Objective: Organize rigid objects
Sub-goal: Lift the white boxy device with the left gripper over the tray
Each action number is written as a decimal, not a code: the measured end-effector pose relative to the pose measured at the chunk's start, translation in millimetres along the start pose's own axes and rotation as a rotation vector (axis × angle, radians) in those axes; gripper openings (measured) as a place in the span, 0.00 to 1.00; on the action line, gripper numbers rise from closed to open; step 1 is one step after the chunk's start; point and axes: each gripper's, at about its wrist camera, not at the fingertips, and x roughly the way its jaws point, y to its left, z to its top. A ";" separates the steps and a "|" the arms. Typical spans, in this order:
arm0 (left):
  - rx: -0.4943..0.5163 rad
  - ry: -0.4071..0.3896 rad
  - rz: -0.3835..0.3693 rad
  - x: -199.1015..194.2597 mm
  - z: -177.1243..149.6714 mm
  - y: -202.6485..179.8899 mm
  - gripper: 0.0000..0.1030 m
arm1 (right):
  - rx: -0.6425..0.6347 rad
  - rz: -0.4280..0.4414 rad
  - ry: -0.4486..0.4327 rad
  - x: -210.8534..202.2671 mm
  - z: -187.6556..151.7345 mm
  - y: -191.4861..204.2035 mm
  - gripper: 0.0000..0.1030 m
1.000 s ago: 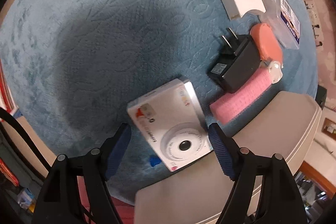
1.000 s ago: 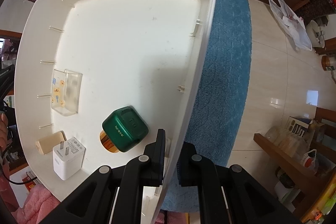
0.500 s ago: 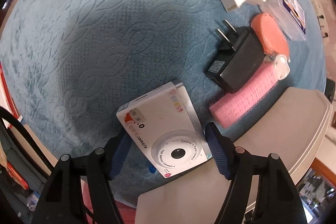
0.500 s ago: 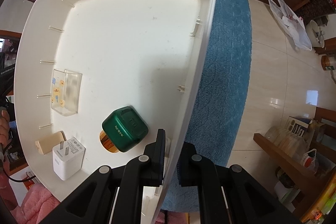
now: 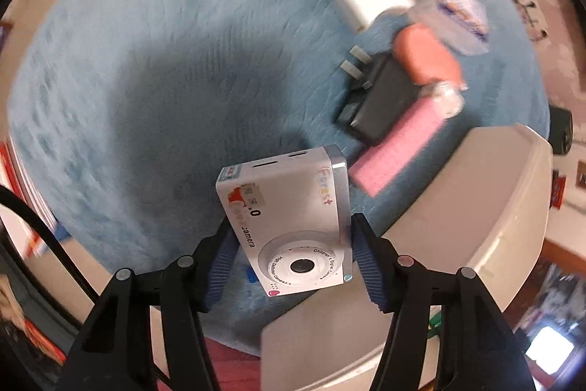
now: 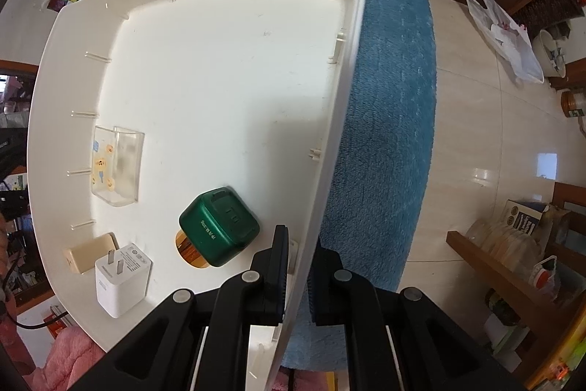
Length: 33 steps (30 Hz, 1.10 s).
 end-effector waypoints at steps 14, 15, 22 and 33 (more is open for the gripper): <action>0.152 -0.196 -0.105 -90.4 -10.0 -26.8 0.62 | 0.001 0.016 -0.019 -1.1 -1.5 -1.9 0.09; 0.168 -0.206 -0.109 -93.1 -12.6 -31.1 0.62 | 0.001 0.018 -0.019 -0.6 -1.6 -1.4 0.09; 0.290 -0.238 -0.135 -104.9 -27.0 -64.1 0.62 | 0.000 0.023 -0.025 -0.2 -2.2 0.0 0.10; 0.464 -0.179 -0.150 -94.8 -65.1 -117.1 0.62 | -0.003 0.034 -0.029 -0.9 -2.6 -0.6 0.10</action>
